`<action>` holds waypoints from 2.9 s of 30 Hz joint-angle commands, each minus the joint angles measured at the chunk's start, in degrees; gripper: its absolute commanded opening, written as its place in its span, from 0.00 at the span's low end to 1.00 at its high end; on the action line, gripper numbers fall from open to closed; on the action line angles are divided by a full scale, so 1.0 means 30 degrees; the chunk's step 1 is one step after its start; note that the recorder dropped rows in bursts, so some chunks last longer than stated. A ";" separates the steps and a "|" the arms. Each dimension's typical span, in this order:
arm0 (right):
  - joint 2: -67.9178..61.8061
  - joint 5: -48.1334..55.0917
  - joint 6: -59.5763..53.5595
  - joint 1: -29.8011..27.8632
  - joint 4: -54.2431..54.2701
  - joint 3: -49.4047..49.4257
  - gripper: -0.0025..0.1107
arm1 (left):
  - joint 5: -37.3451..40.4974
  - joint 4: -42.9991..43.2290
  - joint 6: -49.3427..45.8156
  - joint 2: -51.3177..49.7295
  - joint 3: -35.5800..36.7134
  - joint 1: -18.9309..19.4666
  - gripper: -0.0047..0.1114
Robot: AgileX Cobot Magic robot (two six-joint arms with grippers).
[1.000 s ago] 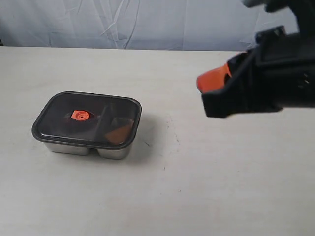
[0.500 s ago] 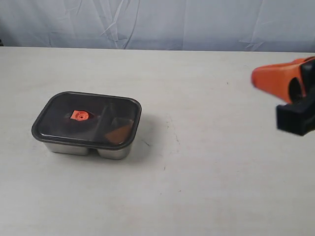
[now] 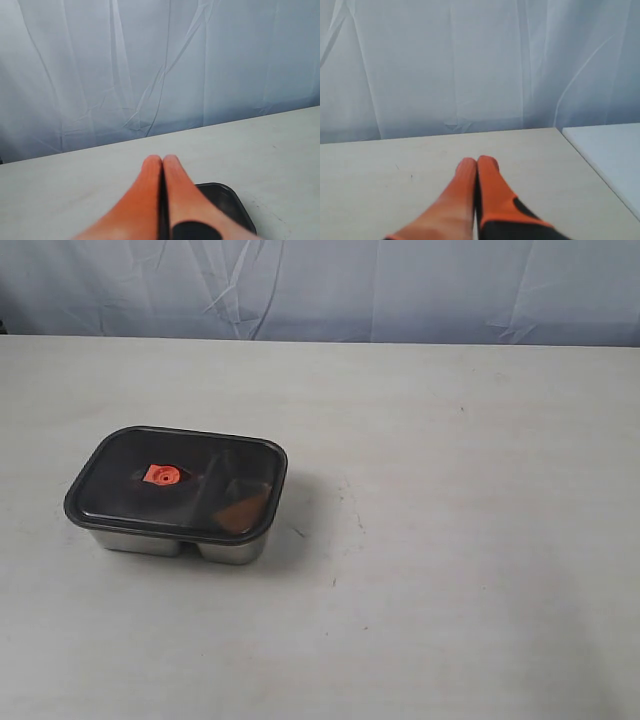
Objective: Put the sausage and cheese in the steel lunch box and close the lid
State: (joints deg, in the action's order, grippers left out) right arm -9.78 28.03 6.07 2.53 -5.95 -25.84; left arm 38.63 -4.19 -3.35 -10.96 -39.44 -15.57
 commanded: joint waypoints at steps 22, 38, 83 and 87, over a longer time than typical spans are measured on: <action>0.3259 -0.1774 -0.0046 -0.1069 0.1089 0.8124 0.01 | -0.0107 0.0089 0.0048 0.0116 0.0093 0.0014 0.04; 0.3259 -0.2367 -0.2333 -0.1069 0.1858 0.8612 0.01 | -0.0199 0.0087 0.0048 0.0116 0.0093 0.0014 0.04; 0.3259 -0.2416 -0.2335 -0.1031 0.2167 0.8612 0.01 | -0.6347 -0.0621 0.1650 0.3652 1.1059 0.4693 0.04; 0.3259 -0.2416 -0.2335 -0.1031 0.2167 0.8612 0.01 | -0.6455 -0.0869 0.1650 0.3652 1.1778 0.5229 0.04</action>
State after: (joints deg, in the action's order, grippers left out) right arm -0.28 21.60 -0.62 -0.36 0.55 -0.29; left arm 20.53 -5.86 1.27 -0.37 -5.52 -0.66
